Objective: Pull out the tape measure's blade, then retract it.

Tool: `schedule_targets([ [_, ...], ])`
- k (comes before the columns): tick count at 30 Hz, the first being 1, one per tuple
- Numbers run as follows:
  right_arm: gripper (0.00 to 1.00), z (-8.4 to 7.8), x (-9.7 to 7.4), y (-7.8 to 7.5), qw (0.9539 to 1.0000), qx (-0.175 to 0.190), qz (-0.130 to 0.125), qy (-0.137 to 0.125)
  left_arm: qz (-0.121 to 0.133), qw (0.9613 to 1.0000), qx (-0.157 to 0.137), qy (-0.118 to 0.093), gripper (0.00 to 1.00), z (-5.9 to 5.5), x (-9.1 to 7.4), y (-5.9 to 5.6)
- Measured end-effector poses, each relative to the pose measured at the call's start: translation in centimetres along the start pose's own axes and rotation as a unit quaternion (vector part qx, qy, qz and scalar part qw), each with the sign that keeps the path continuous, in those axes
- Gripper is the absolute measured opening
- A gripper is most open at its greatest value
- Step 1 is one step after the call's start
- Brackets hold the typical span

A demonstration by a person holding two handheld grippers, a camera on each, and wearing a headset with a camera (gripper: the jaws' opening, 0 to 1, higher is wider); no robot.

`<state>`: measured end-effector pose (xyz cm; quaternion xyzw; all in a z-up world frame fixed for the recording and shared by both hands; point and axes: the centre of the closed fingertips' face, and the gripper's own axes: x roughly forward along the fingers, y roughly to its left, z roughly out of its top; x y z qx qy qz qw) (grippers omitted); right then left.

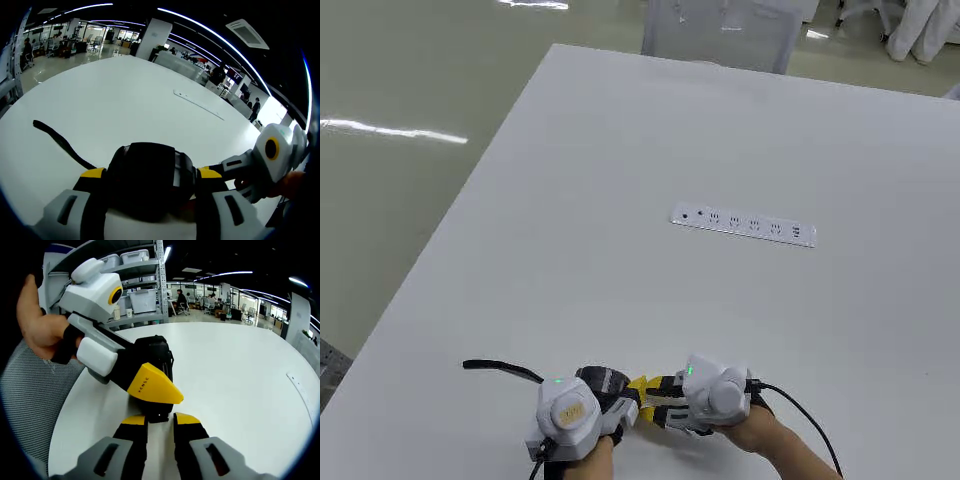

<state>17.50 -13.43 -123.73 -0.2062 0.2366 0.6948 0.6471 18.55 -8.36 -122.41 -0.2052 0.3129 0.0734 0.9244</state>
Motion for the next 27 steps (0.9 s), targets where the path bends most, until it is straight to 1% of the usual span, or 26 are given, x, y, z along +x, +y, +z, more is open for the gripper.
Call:
schedule_targets([
  [1,0.2,0.0,-0.2,-0.1,1.0,0.006,-0.002,0.001,0.0,0.9999,0.01,0.004,0.69,-0.1,0.0,0.0],
  [2,0.22,0.0,-0.3,-0.1,0.9999,0.01,-0.004,0.002,-0.001,0.9999,0.013,0.005,0.69,-0.1,0.0,-0.1],
  [5,0.22,-0.3,-0.6,-0.4,0.9999,0.013,-0.01,0.002,-0.006,0.9998,0.015,0.008,0.72,-0.2,0.0,-0.2],
  [7,0.25,-0.4,-0.8,-0.4,0.9998,0.015,-0.013,0.003,-0.009,0.9997,0.02,0.012,0.74,-0.2,-0.1,-0.4],
  [10,0.28,-0.6,-1.2,-0.4,0.9996,0.021,-0.02,0.001,-0.013,0.9993,0.033,0.015,0.76,-0.3,-0.1,-0.5],
  [11,0.29,-0.5,-1.4,-0.3,0.9995,0.024,-0.022,0.0,-0.015,0.9988,0.043,0.02,0.76,-0.4,-0.2,-0.6],
  [13,0.33,-0.6,-1.7,-0.3,0.9993,0.031,-0.023,0.0,-0.015,0.9984,0.05,0.022,0.75,-0.4,-0.2,-0.6],
  [15,0.34,-0.7,-2.0,-0.1,0.9994,0.023,-0.026,0.001,-0.019,0.9982,0.053,0.021,0.76,-0.3,-0.5,-0.8],
  [19,0.37,-0.9,-2.8,0.0,0.999,0.031,-0.031,0.0,-0.026,0.9974,0.064,0.02,0.79,-0.1,-0.7,-1.1],
  [22,0.39,-1.2,-3.5,0.0,0.9984,0.042,-0.039,0.001,-0.03,0.9968,0.071,0.022,0.79,0.2,-0.9,-1.1],
  [24,0.4,-1.3,-4.1,0.0,0.9981,0.042,-0.045,-0.002,-0.031,0.9963,0.077,0.022,0.79,0.3,-1.1,-1.0],
  [27,0.43,-1.5,-4.7,0.0,0.9973,0.051,-0.052,-0.004,-0.035,0.9958,0.081,0.025,0.8,0.4,-1.2,-1.0],
])
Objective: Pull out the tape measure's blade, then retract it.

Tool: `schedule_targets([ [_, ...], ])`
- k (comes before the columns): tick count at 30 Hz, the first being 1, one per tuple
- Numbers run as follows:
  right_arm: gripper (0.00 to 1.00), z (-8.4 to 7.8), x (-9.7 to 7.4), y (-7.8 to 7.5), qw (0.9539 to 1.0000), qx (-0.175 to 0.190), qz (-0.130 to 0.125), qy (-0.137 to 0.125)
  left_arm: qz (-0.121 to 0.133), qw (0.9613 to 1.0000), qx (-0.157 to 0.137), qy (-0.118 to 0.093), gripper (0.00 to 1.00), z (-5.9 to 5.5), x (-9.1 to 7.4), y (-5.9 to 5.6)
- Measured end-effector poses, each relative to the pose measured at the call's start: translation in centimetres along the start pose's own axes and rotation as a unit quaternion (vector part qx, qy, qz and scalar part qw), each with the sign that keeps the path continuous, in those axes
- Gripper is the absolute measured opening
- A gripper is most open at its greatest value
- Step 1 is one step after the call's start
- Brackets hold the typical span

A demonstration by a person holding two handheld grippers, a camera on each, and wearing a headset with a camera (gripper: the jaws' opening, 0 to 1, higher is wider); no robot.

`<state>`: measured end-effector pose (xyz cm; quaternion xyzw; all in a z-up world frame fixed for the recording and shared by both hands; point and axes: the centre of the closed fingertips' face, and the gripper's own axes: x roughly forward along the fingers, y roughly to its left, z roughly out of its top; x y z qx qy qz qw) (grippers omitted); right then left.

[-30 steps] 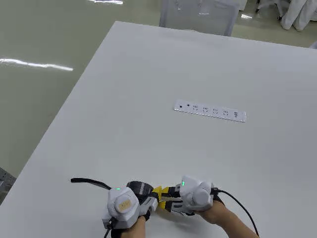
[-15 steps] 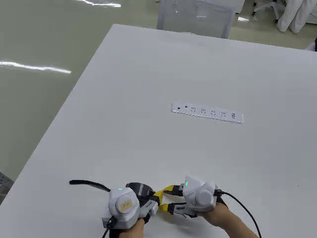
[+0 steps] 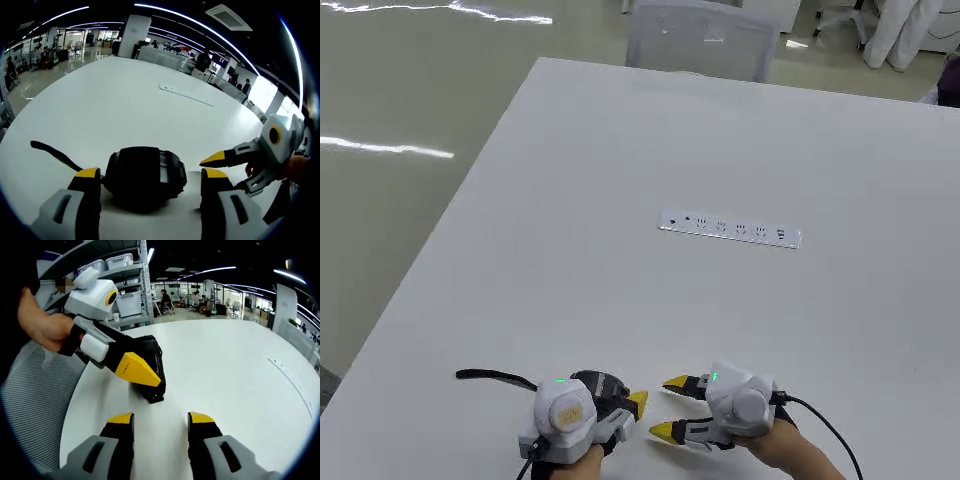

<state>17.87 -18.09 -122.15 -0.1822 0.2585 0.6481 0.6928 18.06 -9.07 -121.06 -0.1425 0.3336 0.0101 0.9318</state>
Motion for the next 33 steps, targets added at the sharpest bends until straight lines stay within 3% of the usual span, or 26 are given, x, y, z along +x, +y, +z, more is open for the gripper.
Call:
schedule_targets([
  [6,0.48,-0.3,-1.5,0.0,0.9999,0.008,-0.014,0.0,-0.005,0.9999,0.008,0.002,0.85,0.3,-0.4,0.5],
  [16,0.6,-1.6,-4.2,-0.3,0.9981,0.045,-0.041,0.006,-0.043,0.9975,0.053,0.019,0.94,0.0,-1.0,0.2],
  [25,0.67,-3.1,-6.6,-0.4,0.9952,0.065,-0.072,0.007,-0.085,0.9907,0.1,0.035,0.99,-0.3,-1.9,0.1],
  [33,0.75,-4.1,-8.7,-0.6,0.9897,0.096,-0.106,0.006,-0.115,0.9806,0.151,0.049,0.99,-0.7,-2.3,0.7],
])
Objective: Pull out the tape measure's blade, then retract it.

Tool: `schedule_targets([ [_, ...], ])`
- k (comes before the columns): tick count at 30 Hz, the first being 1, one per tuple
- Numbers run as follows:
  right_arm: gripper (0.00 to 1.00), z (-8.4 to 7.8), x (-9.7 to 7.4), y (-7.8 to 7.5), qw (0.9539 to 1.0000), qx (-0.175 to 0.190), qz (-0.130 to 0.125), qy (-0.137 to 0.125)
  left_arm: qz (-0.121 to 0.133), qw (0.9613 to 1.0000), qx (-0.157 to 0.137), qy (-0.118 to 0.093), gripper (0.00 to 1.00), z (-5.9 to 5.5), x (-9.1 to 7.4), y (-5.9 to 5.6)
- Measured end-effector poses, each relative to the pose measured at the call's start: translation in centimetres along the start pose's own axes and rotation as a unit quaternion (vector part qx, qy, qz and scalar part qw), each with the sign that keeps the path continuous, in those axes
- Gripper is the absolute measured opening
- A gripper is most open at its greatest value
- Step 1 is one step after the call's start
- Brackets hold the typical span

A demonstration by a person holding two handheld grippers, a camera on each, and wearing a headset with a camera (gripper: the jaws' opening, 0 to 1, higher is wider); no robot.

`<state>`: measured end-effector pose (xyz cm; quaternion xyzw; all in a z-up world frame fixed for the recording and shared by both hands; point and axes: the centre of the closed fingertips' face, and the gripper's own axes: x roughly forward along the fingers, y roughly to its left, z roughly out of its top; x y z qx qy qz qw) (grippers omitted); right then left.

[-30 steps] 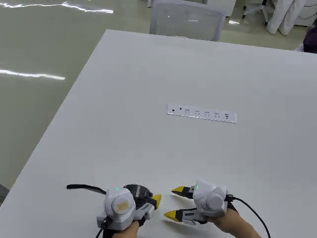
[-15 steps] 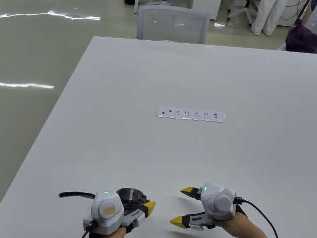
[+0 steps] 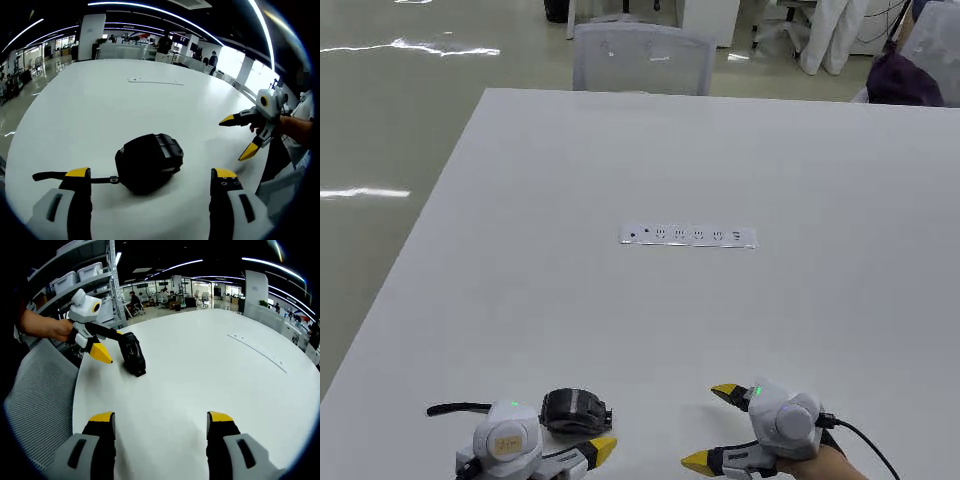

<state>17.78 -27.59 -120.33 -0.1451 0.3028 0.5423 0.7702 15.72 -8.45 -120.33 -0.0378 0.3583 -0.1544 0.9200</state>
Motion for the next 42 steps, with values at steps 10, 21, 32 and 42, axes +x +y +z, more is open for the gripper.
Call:
schedule_targets([
  [10,0.85,-0.3,-2.2,0.0,0.9982,0.045,-0.037,-0.012,-0.016,0.9989,0.043,0.012,0.99,-0.4,-1.2,0.9],
  [21,0.92,-1.0,-3.8,0.4,0.9941,0.077,-0.074,-0.019,-0.042,0.9974,0.057,0.011,0.99,-0.5,-2.6,1.4],
  [32,0.96,-1.2,-5.6,1.3,0.9914,0.086,-0.096,-0.021,-0.038,0.9959,0.083,-0.002,0.99,-0.1,-5.0,2.2],
  [42,0.97,-0.8,-6.5,2.6,0.9896,0.087,-0.111,-0.031,-0.043,0.9958,0.078,-0.021,0.99,0.4,-6.2,1.5],
])
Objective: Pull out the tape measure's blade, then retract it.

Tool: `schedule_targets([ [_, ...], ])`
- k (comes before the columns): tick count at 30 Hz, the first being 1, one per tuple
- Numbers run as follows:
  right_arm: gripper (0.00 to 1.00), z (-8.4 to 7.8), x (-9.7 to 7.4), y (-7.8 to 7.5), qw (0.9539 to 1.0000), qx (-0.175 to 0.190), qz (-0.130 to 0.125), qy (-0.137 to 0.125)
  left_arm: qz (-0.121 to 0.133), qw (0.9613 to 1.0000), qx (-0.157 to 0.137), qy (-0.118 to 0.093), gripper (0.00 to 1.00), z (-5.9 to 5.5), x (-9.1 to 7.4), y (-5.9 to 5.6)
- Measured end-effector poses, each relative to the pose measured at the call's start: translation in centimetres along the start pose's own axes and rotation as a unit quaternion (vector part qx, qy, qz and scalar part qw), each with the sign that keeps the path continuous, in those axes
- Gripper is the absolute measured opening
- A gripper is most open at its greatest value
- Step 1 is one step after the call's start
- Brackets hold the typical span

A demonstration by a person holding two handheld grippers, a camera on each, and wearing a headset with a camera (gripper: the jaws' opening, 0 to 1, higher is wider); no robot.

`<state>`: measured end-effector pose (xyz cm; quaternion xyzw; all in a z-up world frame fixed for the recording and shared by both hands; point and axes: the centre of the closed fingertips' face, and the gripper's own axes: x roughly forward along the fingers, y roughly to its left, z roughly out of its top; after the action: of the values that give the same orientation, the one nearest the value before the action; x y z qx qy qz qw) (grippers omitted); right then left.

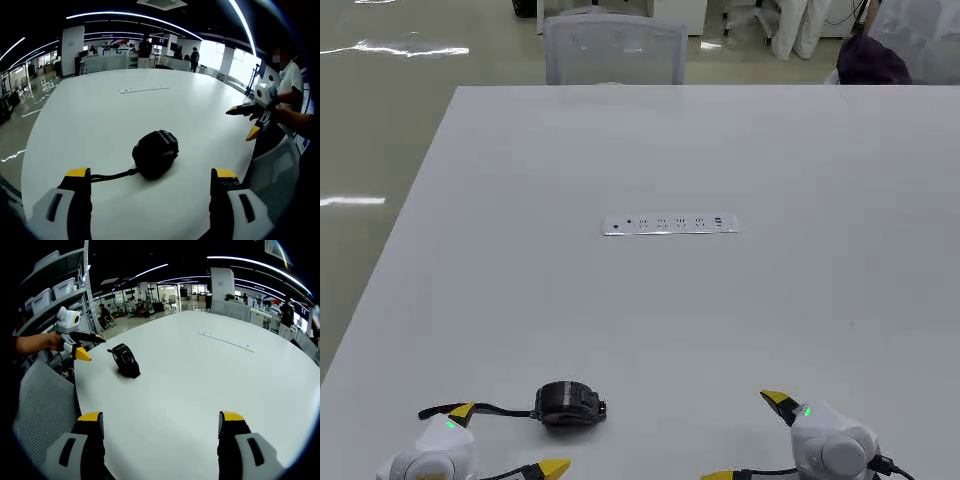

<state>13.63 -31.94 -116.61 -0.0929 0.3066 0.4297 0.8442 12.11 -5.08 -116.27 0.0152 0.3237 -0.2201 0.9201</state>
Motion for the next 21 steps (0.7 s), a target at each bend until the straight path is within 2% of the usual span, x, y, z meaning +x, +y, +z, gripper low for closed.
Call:
schedule_targets([
  [3,0.97,0.1,-0.4,0.1,1.0,0.002,-0.004,-0.004,-0.004,1.0,0.004,0.0,0.99,-0.1,-0.2,-0.3],
  [7,0.97,0.2,-0.9,0.1,0.9999,0.005,-0.007,-0.006,-0.008,0.9997,0.024,0.001,0.99,-0.2,-0.7,-0.8],
  [21,0.98,0.8,-2.6,0.4,0.9998,0.004,-0.015,-0.011,-0.013,0.9988,0.047,0.005,0.99,-0.7,-2.7,-0.6],
])
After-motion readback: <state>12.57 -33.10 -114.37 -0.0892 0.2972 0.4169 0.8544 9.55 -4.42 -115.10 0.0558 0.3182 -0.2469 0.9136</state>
